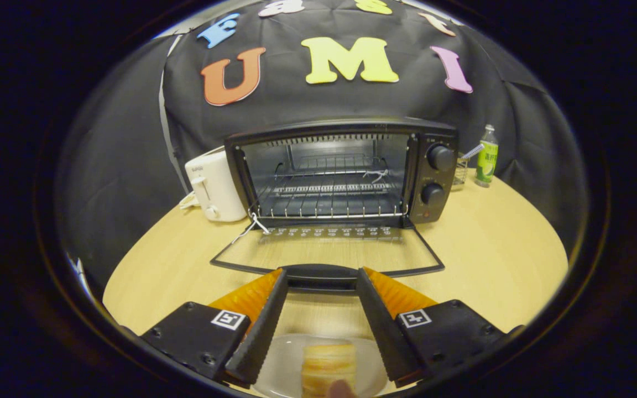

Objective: Open the toaster oven, put the food inside, and close the toaster oven door.

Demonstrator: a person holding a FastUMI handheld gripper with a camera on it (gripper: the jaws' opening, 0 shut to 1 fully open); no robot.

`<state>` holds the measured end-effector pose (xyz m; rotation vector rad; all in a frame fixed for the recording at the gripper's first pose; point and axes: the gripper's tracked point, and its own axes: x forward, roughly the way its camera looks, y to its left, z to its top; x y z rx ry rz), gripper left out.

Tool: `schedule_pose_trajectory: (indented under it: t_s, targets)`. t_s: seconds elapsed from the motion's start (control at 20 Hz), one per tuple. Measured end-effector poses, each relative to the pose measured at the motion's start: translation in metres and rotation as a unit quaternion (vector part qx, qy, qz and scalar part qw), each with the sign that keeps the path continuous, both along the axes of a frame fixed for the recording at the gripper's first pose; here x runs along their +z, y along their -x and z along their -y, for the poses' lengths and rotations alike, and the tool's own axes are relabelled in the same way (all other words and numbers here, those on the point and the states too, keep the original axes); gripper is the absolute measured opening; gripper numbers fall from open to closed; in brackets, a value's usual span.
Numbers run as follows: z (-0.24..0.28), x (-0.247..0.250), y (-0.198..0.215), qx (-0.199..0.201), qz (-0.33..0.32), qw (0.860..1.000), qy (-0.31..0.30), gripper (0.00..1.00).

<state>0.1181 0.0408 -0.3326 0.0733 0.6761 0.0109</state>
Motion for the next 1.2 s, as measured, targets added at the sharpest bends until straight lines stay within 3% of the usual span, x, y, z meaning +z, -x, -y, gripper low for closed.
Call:
schedule_pose_trajectory:
  t_s: [0.3,0.55,0.75,1.2]
  targets:
    - [0.005,0.012,0.016,0.007,-0.008,1.000,-0.008,0.92]
    - [0.003,0.035,0.087,0.032,-0.002,0.999,0.006,1.00]
    - [0.005,0.016,0.119,0.031,-0.018,0.999,0.008,1.00]
    - [-0.001,-0.038,0.126,0.012,-0.089,0.996,0.006,1.00]
